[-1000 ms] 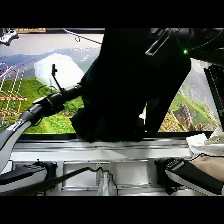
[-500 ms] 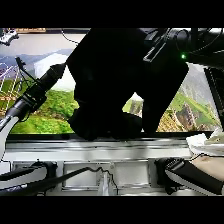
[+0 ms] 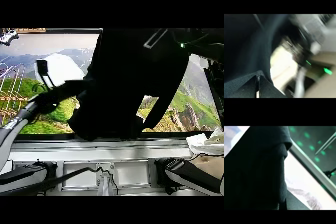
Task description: Fold the clothes and pants, and hang the long-sleeved shirts on hangers.
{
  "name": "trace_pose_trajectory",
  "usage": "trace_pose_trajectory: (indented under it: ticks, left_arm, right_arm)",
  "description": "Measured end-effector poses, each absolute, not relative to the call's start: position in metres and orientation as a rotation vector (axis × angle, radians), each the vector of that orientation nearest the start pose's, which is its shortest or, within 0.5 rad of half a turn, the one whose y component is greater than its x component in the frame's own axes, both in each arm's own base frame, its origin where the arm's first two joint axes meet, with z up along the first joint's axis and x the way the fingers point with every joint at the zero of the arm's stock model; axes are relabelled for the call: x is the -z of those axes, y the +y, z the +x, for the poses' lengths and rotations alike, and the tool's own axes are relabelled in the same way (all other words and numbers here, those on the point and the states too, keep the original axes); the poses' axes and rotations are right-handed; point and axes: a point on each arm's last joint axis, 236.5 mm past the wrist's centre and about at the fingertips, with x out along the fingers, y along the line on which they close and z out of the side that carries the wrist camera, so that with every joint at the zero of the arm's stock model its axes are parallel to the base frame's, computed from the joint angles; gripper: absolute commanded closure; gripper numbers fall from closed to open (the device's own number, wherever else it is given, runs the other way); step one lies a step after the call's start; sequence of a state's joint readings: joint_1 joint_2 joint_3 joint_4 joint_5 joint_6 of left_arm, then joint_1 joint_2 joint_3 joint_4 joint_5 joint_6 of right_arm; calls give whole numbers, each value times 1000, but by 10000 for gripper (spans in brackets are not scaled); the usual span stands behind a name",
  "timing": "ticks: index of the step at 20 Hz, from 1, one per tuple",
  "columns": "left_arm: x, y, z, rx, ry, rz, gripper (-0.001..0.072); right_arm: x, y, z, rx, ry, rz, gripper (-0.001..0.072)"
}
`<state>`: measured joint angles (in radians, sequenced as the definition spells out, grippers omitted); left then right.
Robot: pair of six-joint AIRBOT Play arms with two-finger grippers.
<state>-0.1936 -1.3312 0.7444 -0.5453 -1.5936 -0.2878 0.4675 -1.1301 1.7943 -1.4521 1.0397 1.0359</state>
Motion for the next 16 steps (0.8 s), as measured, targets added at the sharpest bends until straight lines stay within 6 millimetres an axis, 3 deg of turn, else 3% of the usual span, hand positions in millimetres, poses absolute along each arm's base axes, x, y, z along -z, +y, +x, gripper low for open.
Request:
trace_pose_trajectory:
  ticks: [2, 3, 5, 6, 7, 9, 11, 16]
  left_arm:
    - [-213, -297, 261, 1651, 410, -1088, 688]
    - [-213, -311, 245, 1696, 442, -1087, 644]
    - [-213, -331, 219, 1765, 483, -1075, 310]
    - [-212, -336, 210, 1787, 493, -1068, 263]
    - [-212, -338, 208, 1789, 492, -1067, 263]
    - [-212, -335, 212, 1780, 482, -1063, 264]
    - [-213, -324, 229, 1736, 454, -1072, 307]
    - [-223, -255, 284, 1604, 309, -1111, 310]
  right_arm:
    - [-364, 219, 384, -632, 215, -524, 675]
    - [-365, 220, 386, -629, 208, -522, 675]
    - [-366, 221, 389, -624, 196, -519, 675]
    - [-367, 221, 389, -623, 194, -519, 675]
    - [-367, 221, 389, -621, 191, -520, 675]
    - [-370, 220, 389, -618, 182, -518, 675]
    - [-372, 220, 389, -616, 176, -516, 676]
    - [-372, 220, 389, -616, 175, -516, 676]
